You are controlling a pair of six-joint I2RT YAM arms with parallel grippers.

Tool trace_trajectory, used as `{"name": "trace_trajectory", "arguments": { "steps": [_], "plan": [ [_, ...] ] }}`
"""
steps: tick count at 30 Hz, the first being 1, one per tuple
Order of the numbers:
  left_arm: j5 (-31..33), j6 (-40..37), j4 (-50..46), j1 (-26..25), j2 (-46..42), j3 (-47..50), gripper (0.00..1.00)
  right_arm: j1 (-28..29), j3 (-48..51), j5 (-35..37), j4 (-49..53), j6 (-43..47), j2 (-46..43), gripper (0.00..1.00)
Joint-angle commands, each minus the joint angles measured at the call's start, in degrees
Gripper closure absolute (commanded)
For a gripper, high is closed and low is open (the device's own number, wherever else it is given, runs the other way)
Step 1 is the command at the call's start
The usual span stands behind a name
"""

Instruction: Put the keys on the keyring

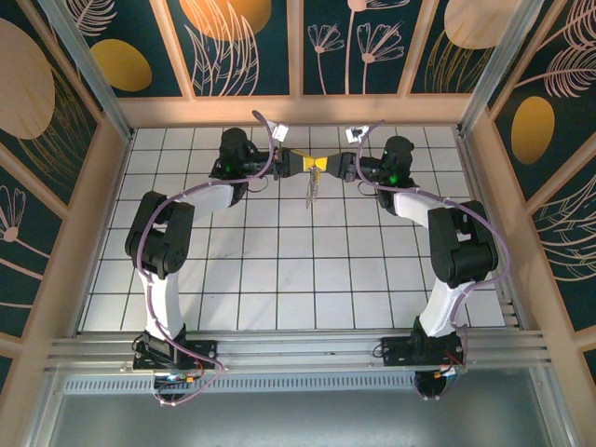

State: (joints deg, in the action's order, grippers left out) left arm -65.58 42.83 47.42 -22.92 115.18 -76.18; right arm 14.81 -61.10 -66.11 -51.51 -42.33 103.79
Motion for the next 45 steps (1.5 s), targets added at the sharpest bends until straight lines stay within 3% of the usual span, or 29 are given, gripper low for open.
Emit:
{"name": "trace_trajectory", "arguments": {
  "steps": [1,8,12,15,21,29,45],
  "plan": [
    [-2.6,0.2,3.0,-1.2,0.8,-0.1,1.0,0.4,-2.4,-0.1,-0.7,1.0,0.5,1.0],
    [-1.3,0.6,5.6,-1.4,0.1,1.4,1.0,0.2,-2.2,0.1,-0.8,0.7,0.1,1.0],
    [2.8,1.4,7.4,-1.4,-1.7,3.0,1.0,-2.0,1.0,3.3,-1.4,0.3,-3.7,0.68],
    [6.7,2.3,8.5,-1.5,-3.0,4.3,1.0,-4.2,4.7,6.4,-2.5,-0.4,-7.0,0.59],
    [10.2,8.8,18.7,-1.4,-3.8,7.6,1.0,-4.1,13.4,17.4,-0.3,3.8,-13.1,0.55],
    [11.9,15.4,26.7,-1.5,-4.4,10.1,1.0,0.9,20.6,30.9,2.8,11.5,-18.2,0.5],
    [11.4,16.9,27.3,-2.2,-5.3,9.3,1.0,7.1,15.8,32.6,8.6,18.4,-16.7,0.48]
  ]
}}
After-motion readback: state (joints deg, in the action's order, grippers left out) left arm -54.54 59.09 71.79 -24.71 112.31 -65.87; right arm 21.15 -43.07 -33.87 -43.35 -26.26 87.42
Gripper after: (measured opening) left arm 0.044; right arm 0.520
